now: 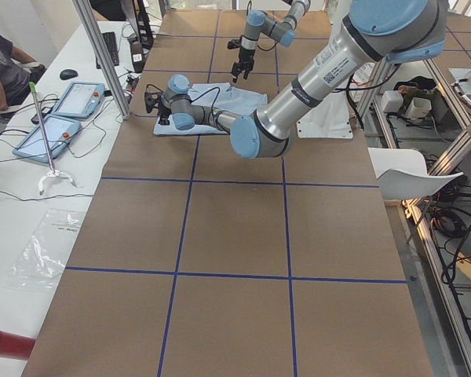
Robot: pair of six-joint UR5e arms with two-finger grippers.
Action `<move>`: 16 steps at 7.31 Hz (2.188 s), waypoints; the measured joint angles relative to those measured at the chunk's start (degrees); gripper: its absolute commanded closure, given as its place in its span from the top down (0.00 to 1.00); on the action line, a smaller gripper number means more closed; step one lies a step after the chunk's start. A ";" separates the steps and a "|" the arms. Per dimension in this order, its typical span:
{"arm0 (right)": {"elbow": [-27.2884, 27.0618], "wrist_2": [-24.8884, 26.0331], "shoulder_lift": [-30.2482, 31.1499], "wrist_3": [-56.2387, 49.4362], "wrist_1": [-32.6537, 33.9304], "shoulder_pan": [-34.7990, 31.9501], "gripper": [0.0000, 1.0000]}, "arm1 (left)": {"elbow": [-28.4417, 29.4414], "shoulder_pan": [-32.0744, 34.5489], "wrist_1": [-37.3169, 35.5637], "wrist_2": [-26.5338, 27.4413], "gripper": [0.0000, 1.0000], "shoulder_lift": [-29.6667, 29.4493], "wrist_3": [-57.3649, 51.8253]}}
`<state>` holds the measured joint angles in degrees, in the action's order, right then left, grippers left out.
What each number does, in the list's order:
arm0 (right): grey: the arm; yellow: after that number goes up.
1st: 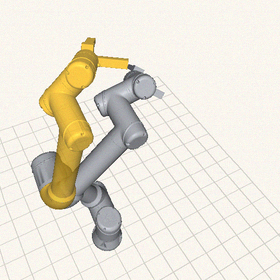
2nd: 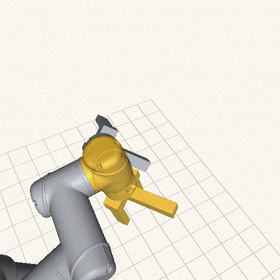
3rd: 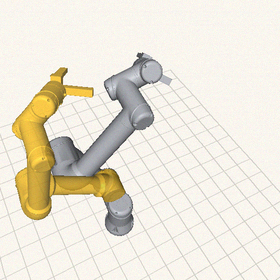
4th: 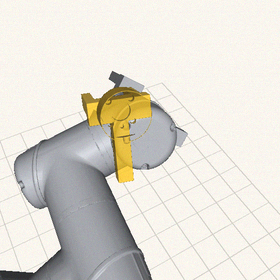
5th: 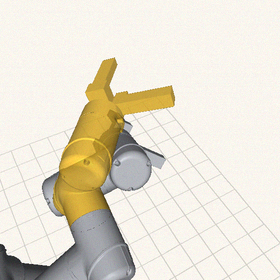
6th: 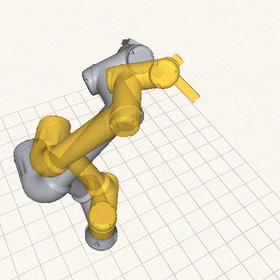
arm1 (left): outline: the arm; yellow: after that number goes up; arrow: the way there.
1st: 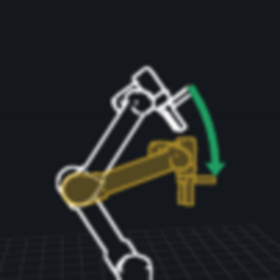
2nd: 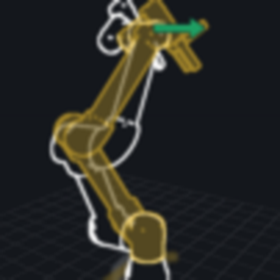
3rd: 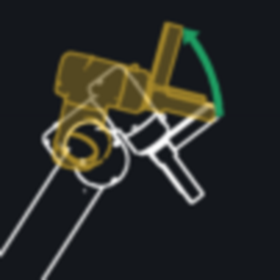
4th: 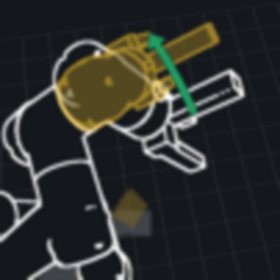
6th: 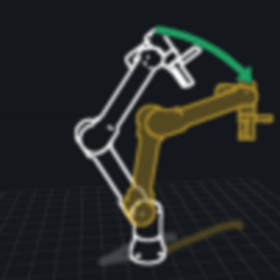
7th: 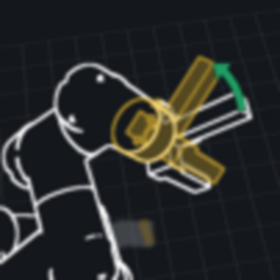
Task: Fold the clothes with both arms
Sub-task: 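Move the right gripper to the shirt corner nearest the robot and grasp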
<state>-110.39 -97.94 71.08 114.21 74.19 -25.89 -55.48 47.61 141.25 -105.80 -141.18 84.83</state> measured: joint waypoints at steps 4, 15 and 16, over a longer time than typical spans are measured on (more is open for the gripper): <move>0.51 8.38 0.38 21.04 3.45 11.09 0.92 | -12.76 0.53 -7.40 -2.27 0.48 5.81 0.09; 0.67 11.63 -0.03 26.33 3.68 13.06 0.00 | -14.07 0.46 -7.19 -2.22 0.48 7.19 1.39; 0.08 11.58 0.05 26.33 3.74 12.87 0.00 | -14.98 0.34 -7.20 -2.24 0.48 7.99 1.91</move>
<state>-110.30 -86.36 71.13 140.54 77.93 -13.01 -70.46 47.95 134.05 -108.04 -133.19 86.74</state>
